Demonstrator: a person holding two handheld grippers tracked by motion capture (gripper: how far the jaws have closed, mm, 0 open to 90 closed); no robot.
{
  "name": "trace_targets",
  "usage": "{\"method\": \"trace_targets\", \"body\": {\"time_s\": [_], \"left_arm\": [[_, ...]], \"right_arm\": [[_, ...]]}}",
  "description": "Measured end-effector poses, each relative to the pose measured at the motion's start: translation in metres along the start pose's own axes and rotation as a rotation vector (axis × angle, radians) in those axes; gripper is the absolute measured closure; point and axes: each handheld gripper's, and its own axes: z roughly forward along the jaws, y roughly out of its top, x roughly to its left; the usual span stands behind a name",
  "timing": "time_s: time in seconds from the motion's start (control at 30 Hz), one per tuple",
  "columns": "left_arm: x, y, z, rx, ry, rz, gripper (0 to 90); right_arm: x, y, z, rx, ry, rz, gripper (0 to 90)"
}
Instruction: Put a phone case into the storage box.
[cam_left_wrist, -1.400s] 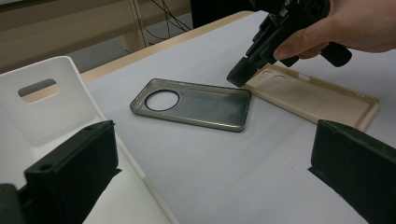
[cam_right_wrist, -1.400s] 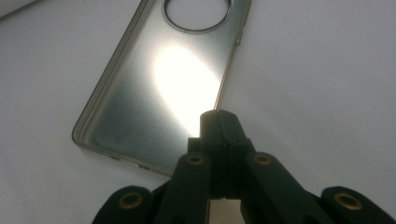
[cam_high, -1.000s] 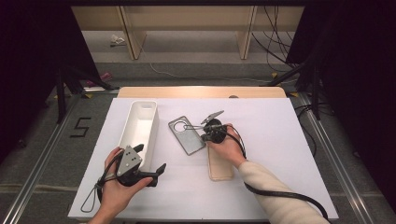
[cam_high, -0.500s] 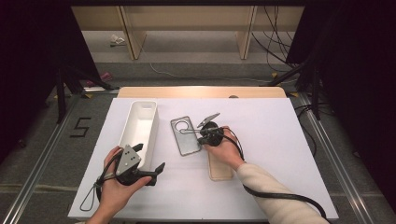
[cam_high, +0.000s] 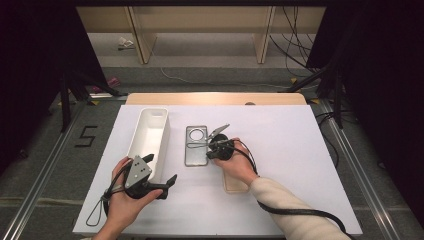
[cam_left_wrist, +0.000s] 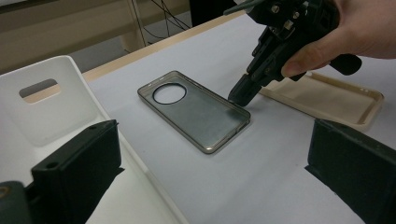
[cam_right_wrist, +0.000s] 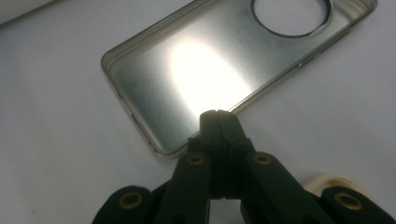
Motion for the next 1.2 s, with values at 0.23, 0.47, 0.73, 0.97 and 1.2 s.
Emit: {"method": "trace_targets", "body": {"time_s": [0.23, 0.47, 0.73, 0.97, 1.2], "left_arm": [[0.0, 0.0, 0.0, 0.0, -0.001, 0.002, 2.4], [-0.001, 0.0, 0.0, -0.001, -0.003, 0.006, 2.5], [-0.001, 0.0, 0.0, 0.0, -0.004, 0.007, 2.9], [-0.007, 0.008, 0.001, 0.018, -0.024, 0.032, 8.7], [-0.008, 0.02, 0.012, 0.079, -0.071, 0.095, 12.3]], "right_arm": [[0.009, 0.002, 0.002, 0.005, 0.008, -0.027, 90.0], [0.008, 0.002, 0.002, 0.009, 0.0, -0.034, 90.0], [0.008, 0.007, -0.008, -0.033, -0.003, -0.037, 90.0], [0.009, 0.005, -0.022, -0.08, -0.007, -0.065, 68.8], [0.008, -0.01, -0.061, -0.154, 0.001, -0.142, 40.5]]}}
